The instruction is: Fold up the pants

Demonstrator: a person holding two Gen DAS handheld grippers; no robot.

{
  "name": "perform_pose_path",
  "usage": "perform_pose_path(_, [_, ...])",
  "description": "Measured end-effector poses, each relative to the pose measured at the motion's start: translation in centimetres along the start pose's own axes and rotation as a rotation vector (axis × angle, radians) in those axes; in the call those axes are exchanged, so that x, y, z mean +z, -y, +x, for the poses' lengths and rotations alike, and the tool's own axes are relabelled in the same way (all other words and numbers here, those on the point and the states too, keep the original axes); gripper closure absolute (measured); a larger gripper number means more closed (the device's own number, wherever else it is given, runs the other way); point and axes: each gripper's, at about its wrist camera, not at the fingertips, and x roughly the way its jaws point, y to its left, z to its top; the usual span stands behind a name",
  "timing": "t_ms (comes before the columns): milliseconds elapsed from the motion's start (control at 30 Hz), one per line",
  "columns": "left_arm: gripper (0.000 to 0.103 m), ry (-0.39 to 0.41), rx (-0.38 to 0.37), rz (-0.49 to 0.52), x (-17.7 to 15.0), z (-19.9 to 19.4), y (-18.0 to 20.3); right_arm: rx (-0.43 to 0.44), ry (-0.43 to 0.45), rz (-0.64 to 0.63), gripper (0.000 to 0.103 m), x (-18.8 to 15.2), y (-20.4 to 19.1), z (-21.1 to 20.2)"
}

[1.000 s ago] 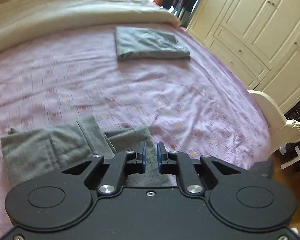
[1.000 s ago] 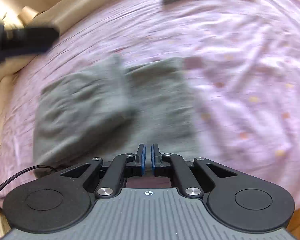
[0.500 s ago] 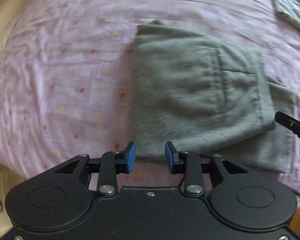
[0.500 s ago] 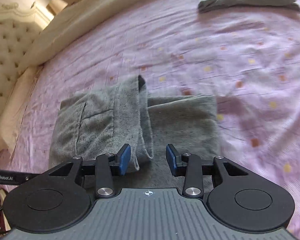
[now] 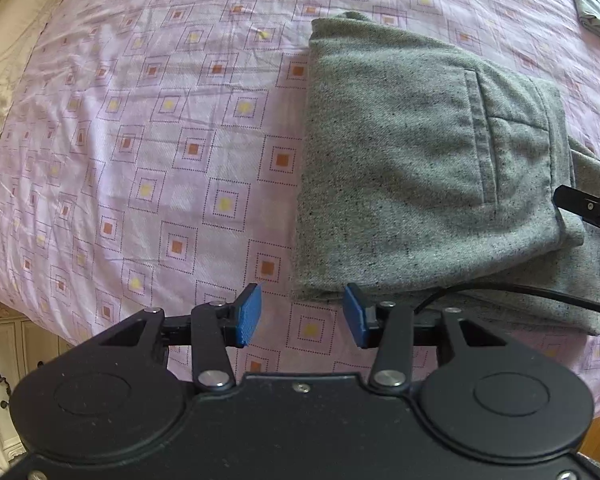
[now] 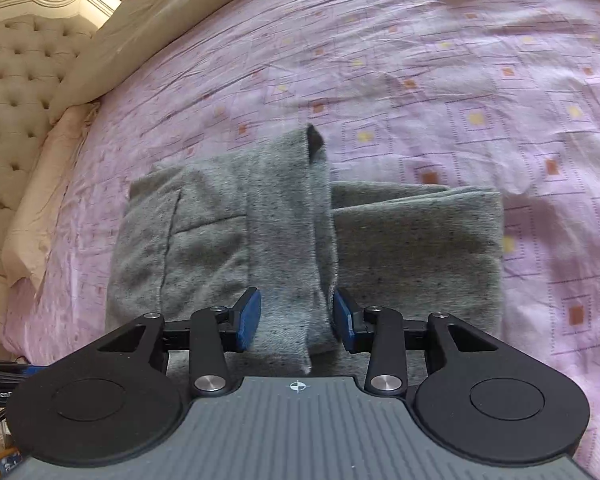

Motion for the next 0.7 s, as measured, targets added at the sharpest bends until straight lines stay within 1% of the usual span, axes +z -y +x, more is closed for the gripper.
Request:
perform_pose_path(33, [0.049, -0.007, -0.003, -0.002, 0.0, 0.1, -0.4, 0.004, 0.003, 0.012, 0.056, -0.1, 0.0, 0.0])
perform_pose_path(67, [0.049, -0.013, -0.004, -0.004, -0.1, 0.3, -0.7, 0.008, 0.009, 0.031, 0.054, -0.2, 0.0, 0.1])
perform_pose_path(300, [0.049, -0.048, -0.009, -0.017, -0.2, 1.2, -3.7, 0.000, 0.029, 0.117, 0.052, -0.2, 0.4, 1.1])
perform_pose_path(333, [0.049, -0.048, -0.010, -0.019, -0.2, 1.3, -4.1, 0.002, 0.010, 0.115, 0.059, 0.1, 0.2, 1.2])
perform_pose_path(367, [0.049, -0.048, -0.013, -0.019, -0.2, 1.5, -4.4, 0.003, -0.007, 0.104, 0.079, 0.4, -0.2, 1.2])
perform_pose_path(400, [0.049, -0.048, -0.017, -0.017, -0.1, 1.6, -4.7, -0.031, -0.002, 0.076, 0.087, 0.7, -1.1, 0.7])
perform_pose_path(433, [0.049, -0.046, -0.022, -0.017, 0.0, 1.8, -4.9, -0.046, 0.008, 0.040, 0.095, 0.9, -2.2, 0.0])
perform_pose_path(467, [0.049, -0.041, -0.028, -0.016, 0.1, 1.9, -5.1, -0.040, 0.027, 0.005, 0.095, 1.0, -3.4, -0.9])
perform_pose_path(533, [0.049, -0.022, -0.039, -0.015, 0.5, 1.9, -5.4, 0.014, 0.103, -0.065, 0.095, 1.0, -6.3, -4.2])
perform_pose_path(600, [0.049, -0.001, -0.047, -0.001, 1.1, 1.6, -5.4, 0.072, 0.185, -0.100, 0.096, 0.4, -8.7, -8.2])
perform_pose_path(633, [0.049, 0.017, -0.051, 0.011, 1.3, 1.4, -5.2, 0.058, 0.224, -0.115, 0.096, -0.1, -9.4, -9.9])
perform_pose_path(667, [0.049, 0.037, -0.055, 0.026, 1.5, 1.1, -5.0, 0.022, 0.253, -0.128, 0.096, -0.6, -9.6, -11.1])
perform_pose_path(700, [0.049, 0.056, -0.061, 0.042, 1.8, 0.8, -4.6, -0.038, 0.286, -0.135, 0.096, -1.4, -9.4, -12.3])
